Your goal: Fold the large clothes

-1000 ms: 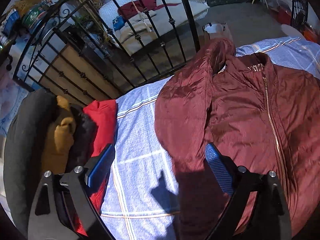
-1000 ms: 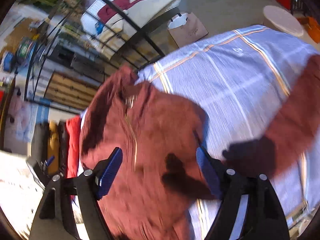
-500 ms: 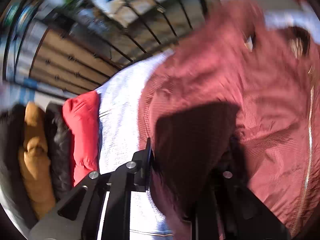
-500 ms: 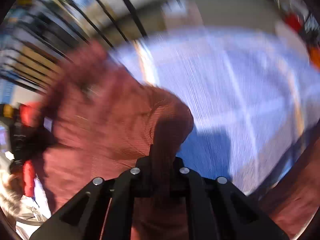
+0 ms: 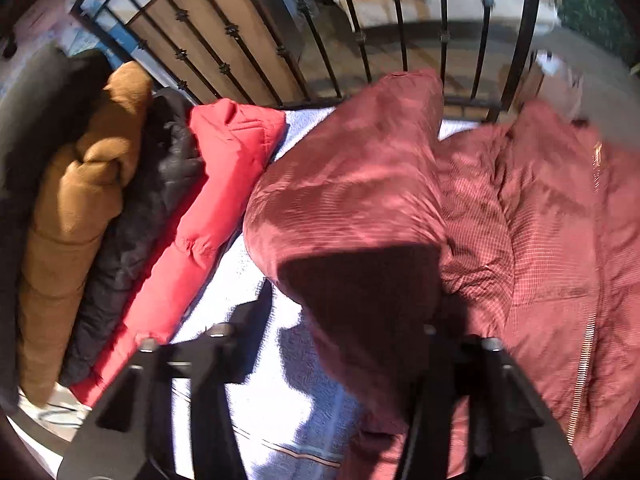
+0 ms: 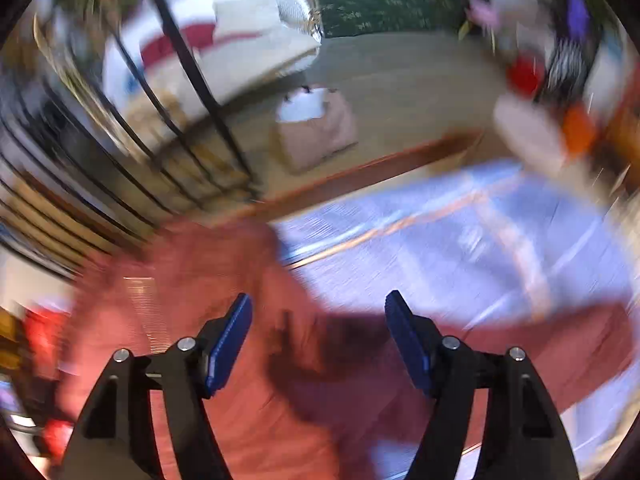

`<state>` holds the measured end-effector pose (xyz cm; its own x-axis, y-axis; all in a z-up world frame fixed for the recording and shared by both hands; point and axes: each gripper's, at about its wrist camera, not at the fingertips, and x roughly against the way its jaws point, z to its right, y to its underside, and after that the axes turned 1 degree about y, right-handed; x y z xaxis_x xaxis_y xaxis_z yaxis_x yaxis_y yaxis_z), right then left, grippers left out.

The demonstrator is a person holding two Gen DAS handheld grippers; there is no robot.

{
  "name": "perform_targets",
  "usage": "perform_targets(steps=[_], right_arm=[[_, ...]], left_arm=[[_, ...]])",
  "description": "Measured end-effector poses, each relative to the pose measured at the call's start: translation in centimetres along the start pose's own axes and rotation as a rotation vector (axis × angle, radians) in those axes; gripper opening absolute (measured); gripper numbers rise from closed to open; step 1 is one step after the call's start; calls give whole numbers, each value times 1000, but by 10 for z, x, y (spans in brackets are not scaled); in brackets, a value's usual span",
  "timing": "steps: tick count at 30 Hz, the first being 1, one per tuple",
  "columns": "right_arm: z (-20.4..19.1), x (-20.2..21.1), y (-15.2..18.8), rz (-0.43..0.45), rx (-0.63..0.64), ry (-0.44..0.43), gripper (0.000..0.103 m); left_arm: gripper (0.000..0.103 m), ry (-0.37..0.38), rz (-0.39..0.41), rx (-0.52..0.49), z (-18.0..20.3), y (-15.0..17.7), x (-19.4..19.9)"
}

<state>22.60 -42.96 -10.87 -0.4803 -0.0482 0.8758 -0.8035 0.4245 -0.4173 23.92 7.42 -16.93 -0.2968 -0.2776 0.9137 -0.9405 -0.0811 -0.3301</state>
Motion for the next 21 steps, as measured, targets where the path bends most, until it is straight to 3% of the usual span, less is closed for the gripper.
perform_targets(steps=[1, 3, 5, 7, 9, 11, 13, 14, 17, 18, 21], right_arm=[[6, 5, 21, -13, 27, -3, 81], [19, 7, 60, -60, 71, 4, 82], [38, 4, 103, -144, 84, 42, 82], [61, 2, 137, -217, 62, 57, 82], [82, 2, 174, -310, -12, 65, 82], [97, 6, 203, -372, -74, 62, 81], [97, 12, 217, -383, -83, 70, 80], [94, 14, 220, -389, -82, 62, 80], [82, 18, 222, -385, -58, 29, 81], [76, 21, 224, -386, -45, 19, 81], [72, 16, 228, -381, -20, 43, 81]], left_arm=[[62, 35, 2, 7, -4, 6, 4], [65, 107, 18, -26, -9, 20, 14], [73, 112, 43, -81, -15, 29, 17], [74, 157, 68, -90, -22, 30, 14], [74, 265, 38, -17, -33, 15, 10], [74, 394, 45, 141, -50, -12, 17], [74, 507, 126, 251, -64, -43, 33], [74, 520, 177, 255, -65, -62, 50], [80, 477, 284, 131, -49, -92, 103], [90, 460, 311, 81, -43, -91, 117], [94, 452, 329, -77, -28, -55, 135]])
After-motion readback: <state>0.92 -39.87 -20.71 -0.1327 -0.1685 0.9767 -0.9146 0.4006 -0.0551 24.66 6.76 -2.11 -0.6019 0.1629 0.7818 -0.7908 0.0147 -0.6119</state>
